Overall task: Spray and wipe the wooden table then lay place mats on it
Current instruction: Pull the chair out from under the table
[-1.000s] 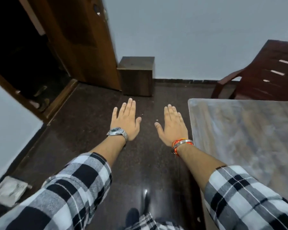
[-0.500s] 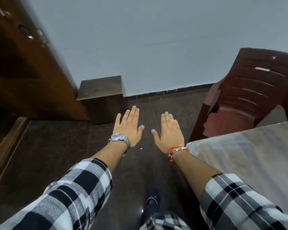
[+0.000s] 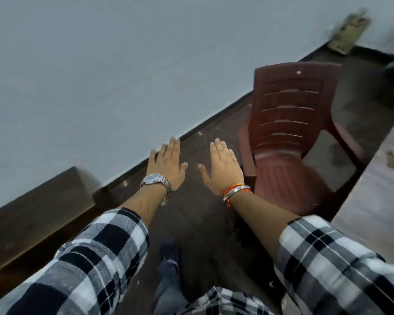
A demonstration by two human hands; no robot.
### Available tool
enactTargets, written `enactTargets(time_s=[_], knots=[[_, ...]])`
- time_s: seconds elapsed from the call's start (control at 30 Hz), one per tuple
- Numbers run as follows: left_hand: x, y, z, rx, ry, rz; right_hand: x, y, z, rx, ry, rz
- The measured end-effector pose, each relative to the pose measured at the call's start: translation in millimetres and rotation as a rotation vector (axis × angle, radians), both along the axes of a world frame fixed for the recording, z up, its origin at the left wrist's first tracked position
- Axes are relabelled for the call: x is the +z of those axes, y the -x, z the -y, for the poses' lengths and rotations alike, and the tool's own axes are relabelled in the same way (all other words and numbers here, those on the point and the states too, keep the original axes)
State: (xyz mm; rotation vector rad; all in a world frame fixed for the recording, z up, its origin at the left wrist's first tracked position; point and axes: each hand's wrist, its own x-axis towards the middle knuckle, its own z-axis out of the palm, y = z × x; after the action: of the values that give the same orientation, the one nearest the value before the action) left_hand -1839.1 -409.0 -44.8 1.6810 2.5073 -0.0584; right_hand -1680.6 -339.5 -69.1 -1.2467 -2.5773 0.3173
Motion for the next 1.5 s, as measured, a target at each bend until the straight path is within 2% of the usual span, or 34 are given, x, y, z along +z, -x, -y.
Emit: enactTargets(time_s=[0.17,0.23,0.33,0.5,0.63,0.83,0.97,1.07,1.23,1.3,1.37,1.5], knots=[[-2,65,-123,-0.235,0.016,0.037,-3,51,-98,-0.316,0.055,-0.007],[5,88,-175,-0.349,0.008,-0.002,6,70,-132,-0.424,0.056,-0.021],[15,102,-247,-0.456,-0.008,0.019,16,86,-176,-0.587,0.086,-0.066],[10,89,-359,-0.718,-0.049,-0.015,19,87,-263,-0.766,0.067,-0.062],[-5,74,-469,-0.821,-0.053,-0.022,7,82,-355,-0.891,0.063,-0.102],[12,42,-622,-1.12,-0.007,-0.23,10,69,-493,-1.125,0.12,-0.204],[35,-1,-713,-1.29,0.028,-0.289,14,57,-564,-1.254,0.19,-0.224],[32,-42,-777,-1.532,0.094,-0.422,10,45,-605,-1.369,0.258,-0.229],[-2,-119,-870,-2.006,0.038,-0.637,-9,38,-667,-1.567,0.455,-0.28],[-12,-145,-891,-2.194,-0.016,-0.667,-12,36,-692,-1.654,0.512,-0.3],[-16,-168,-903,-2.38,0.028,-0.666,-13,41,-715,-1.791,0.554,-0.362],[-28,-200,-913,-2.632,0.033,-0.636,-15,50,-751,-2.072,0.606,-0.458]])
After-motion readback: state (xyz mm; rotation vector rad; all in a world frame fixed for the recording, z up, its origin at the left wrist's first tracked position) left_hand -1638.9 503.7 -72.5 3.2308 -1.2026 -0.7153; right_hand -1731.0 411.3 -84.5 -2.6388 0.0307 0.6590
